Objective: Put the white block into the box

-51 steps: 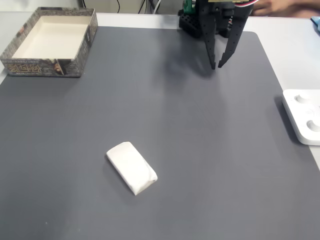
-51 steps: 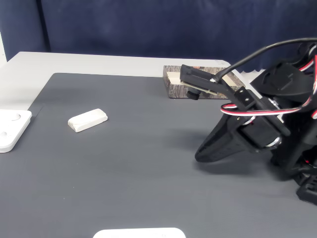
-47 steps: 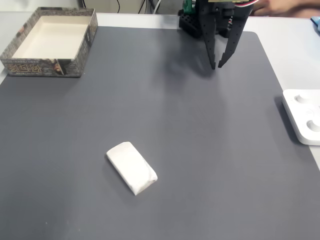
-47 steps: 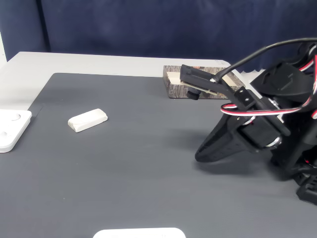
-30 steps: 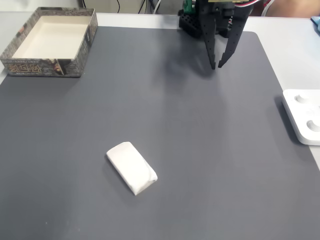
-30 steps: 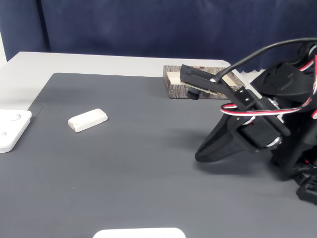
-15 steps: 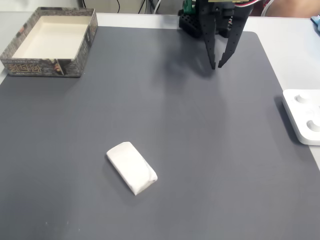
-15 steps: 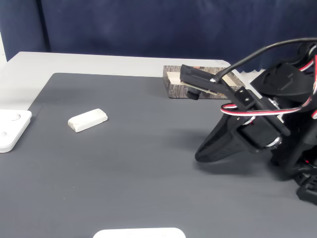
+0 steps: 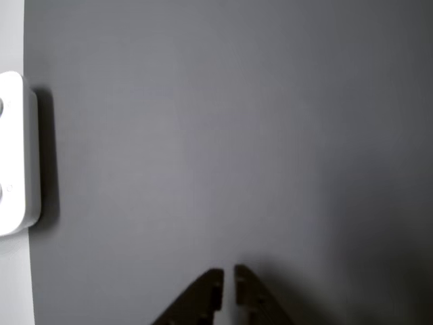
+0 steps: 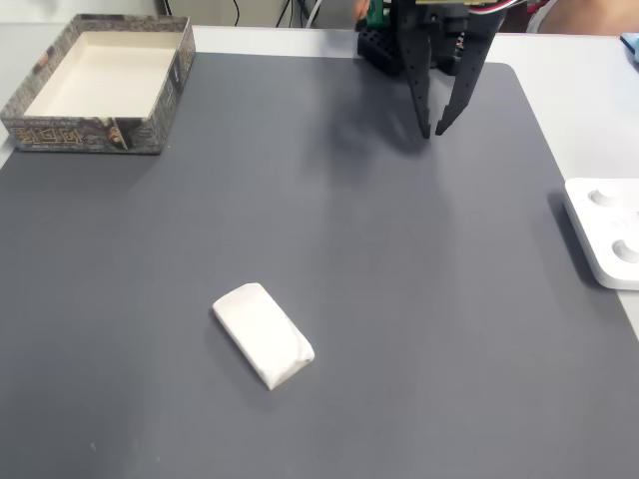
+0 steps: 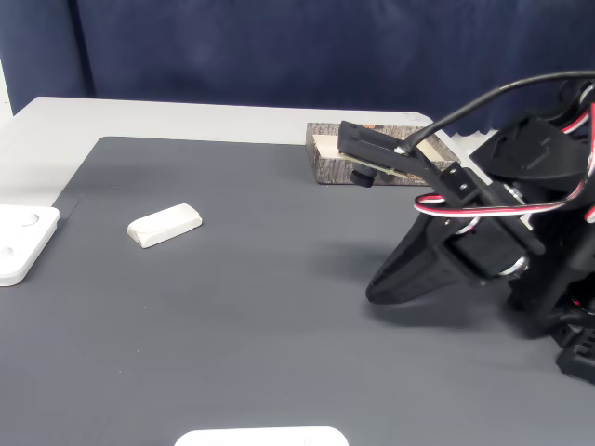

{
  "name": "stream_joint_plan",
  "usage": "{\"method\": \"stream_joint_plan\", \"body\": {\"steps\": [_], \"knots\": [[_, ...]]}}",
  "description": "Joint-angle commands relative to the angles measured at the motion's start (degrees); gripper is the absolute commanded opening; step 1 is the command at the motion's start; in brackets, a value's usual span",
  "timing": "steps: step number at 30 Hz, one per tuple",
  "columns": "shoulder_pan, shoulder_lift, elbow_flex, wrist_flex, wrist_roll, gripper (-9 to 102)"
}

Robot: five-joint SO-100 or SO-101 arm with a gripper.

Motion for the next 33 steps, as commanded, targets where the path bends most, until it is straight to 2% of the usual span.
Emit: {"method": "stream_joint_plan", "body": {"steps": [1,33], "knots": [[0.18,1.05,1.14,0.0,-0.35,-1],[1.76,1.93,1.14,-0.18,-1.49,-2]]}}
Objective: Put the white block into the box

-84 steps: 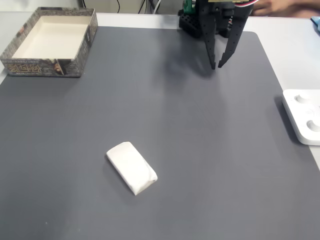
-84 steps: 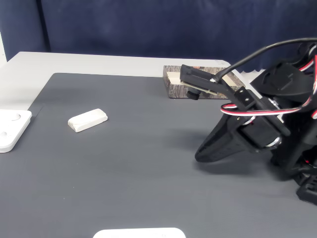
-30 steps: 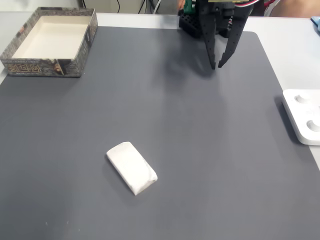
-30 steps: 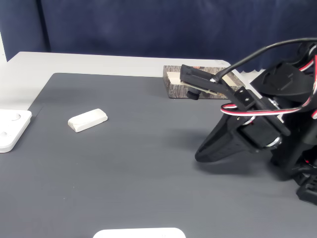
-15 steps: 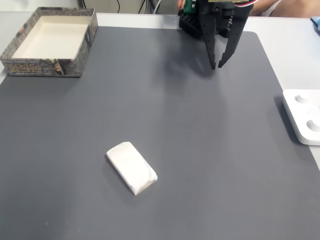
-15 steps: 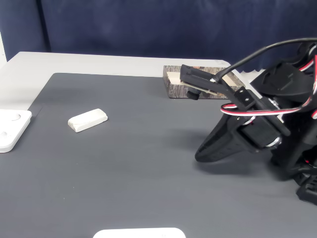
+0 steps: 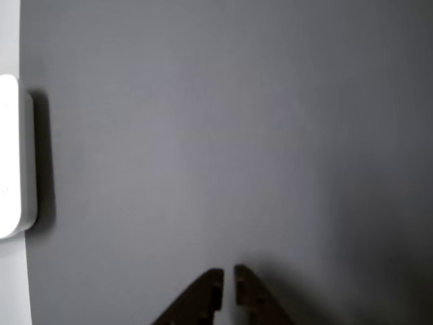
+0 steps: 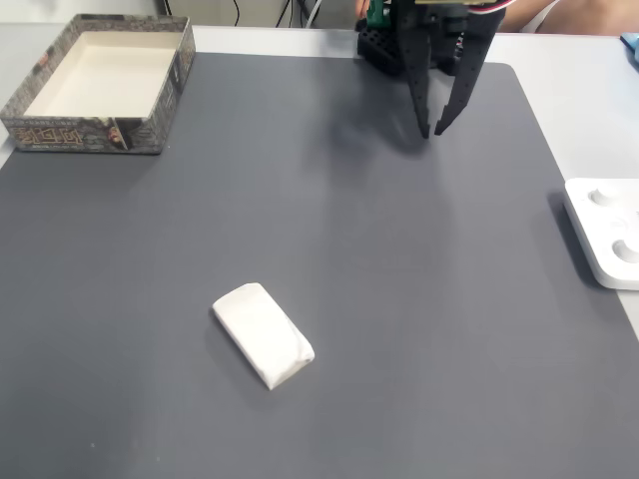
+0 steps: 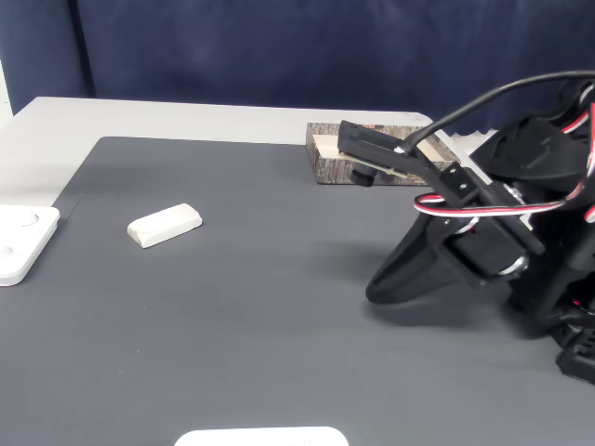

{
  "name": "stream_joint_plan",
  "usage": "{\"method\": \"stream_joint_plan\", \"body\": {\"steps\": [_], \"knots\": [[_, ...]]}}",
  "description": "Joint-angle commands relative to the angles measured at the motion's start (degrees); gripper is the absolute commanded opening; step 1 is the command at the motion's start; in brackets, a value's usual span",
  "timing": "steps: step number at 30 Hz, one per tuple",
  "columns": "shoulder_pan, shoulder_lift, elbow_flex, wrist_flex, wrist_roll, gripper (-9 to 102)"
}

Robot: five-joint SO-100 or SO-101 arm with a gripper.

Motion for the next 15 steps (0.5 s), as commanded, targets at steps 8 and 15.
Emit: {"method": "stream_joint_plan", "body": {"steps": [8,15], "knots": [[0.35,1.93,1.14,-0.18,-2.9,-2],[-0.44,0.18,1.14,0.0,-5.1,-1]]}}
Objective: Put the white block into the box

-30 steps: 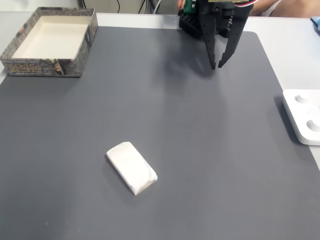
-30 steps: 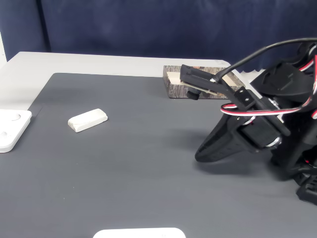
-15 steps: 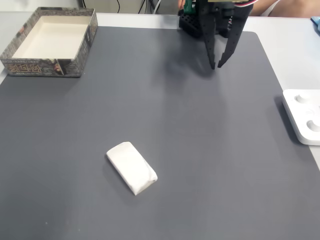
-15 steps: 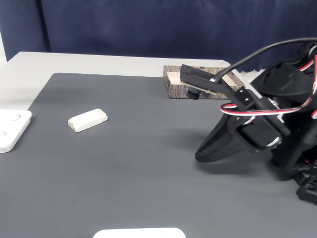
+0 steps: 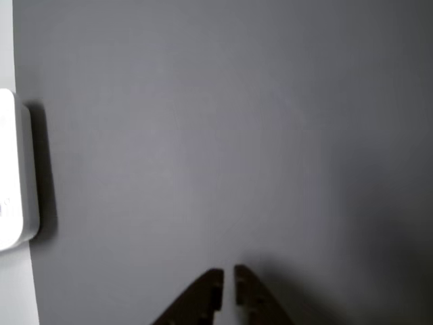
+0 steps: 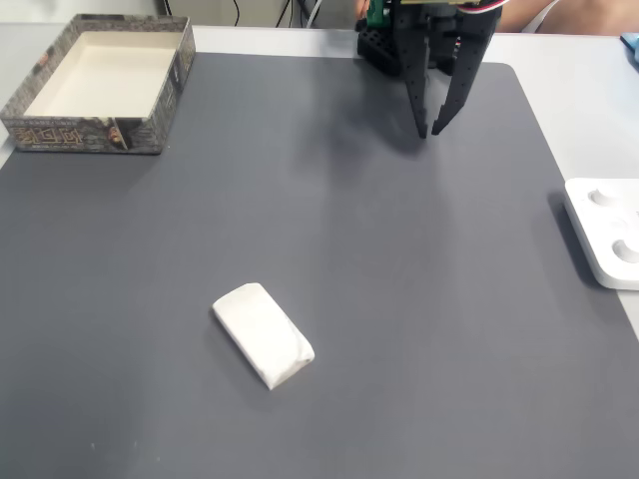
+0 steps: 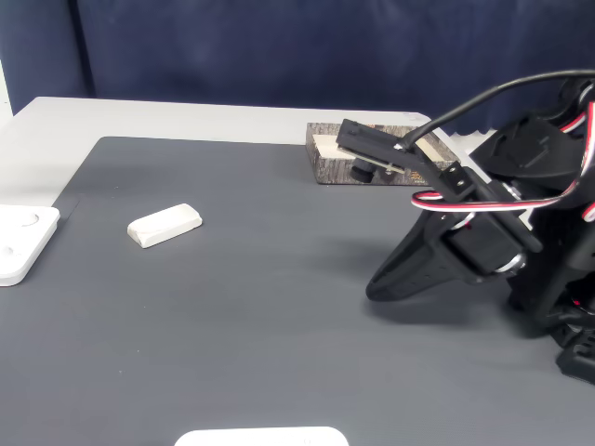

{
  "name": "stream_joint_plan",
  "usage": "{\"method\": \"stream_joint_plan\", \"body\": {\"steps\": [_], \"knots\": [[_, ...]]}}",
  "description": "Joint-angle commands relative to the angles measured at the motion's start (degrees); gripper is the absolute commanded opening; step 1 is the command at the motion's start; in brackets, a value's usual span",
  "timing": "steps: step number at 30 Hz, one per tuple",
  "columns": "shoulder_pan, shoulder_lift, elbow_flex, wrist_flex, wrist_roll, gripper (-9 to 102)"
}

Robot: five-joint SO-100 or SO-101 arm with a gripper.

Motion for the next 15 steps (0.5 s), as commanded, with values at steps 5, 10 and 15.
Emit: {"method": "stream_joint_plan", "body": {"steps": [5,10,15], "knots": [[-0.44,-4.92,-3.87,0.09,-0.53,-2],[0.7,-11.78,-11.25,-0.26,6.15,-2],[0.79,-15.73,-14.41,-3.96,8.88,-2]]}}
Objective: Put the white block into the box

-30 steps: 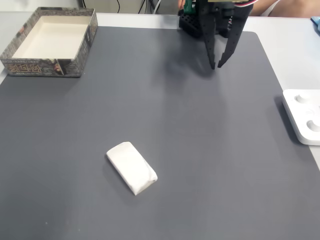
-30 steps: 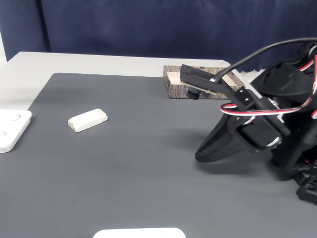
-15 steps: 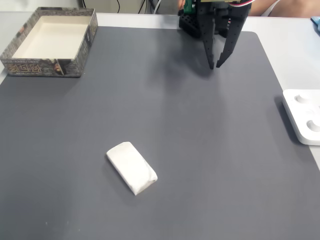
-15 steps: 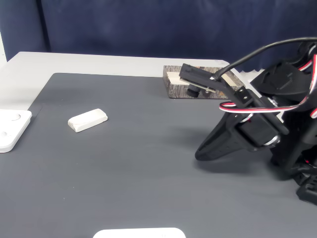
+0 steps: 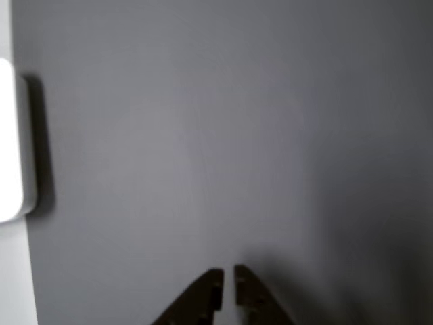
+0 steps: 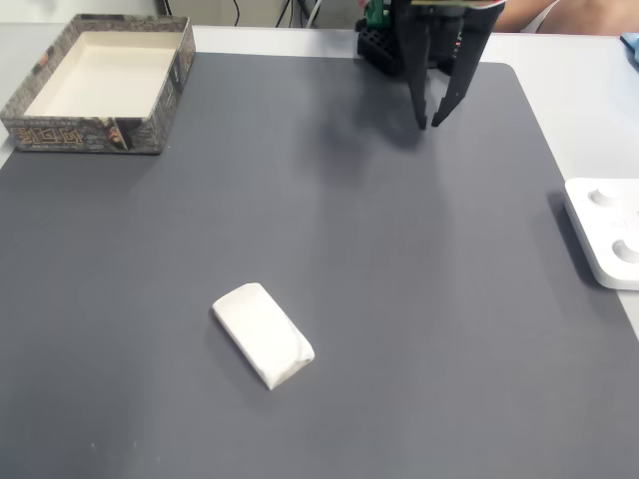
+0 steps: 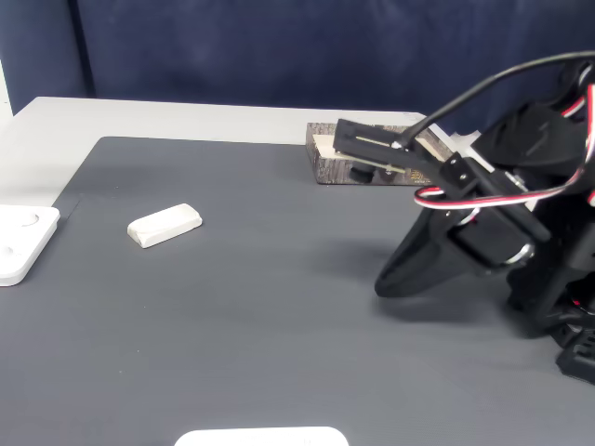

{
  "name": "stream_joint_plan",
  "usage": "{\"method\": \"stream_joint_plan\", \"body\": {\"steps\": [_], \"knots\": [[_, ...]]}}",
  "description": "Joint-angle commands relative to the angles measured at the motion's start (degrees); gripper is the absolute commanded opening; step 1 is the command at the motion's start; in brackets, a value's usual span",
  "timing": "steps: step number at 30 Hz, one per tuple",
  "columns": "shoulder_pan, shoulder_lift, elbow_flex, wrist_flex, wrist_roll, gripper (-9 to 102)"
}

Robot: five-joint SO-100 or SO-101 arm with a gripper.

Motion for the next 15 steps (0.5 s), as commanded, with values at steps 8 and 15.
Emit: {"method": "stream_joint_plan", "body": {"steps": [8,15], "knots": [[3.78,-8.79,-12.13,-5.71,5.71,-2],[7.73,-17.49,-21.18,-7.38,6.68,-2]]}}
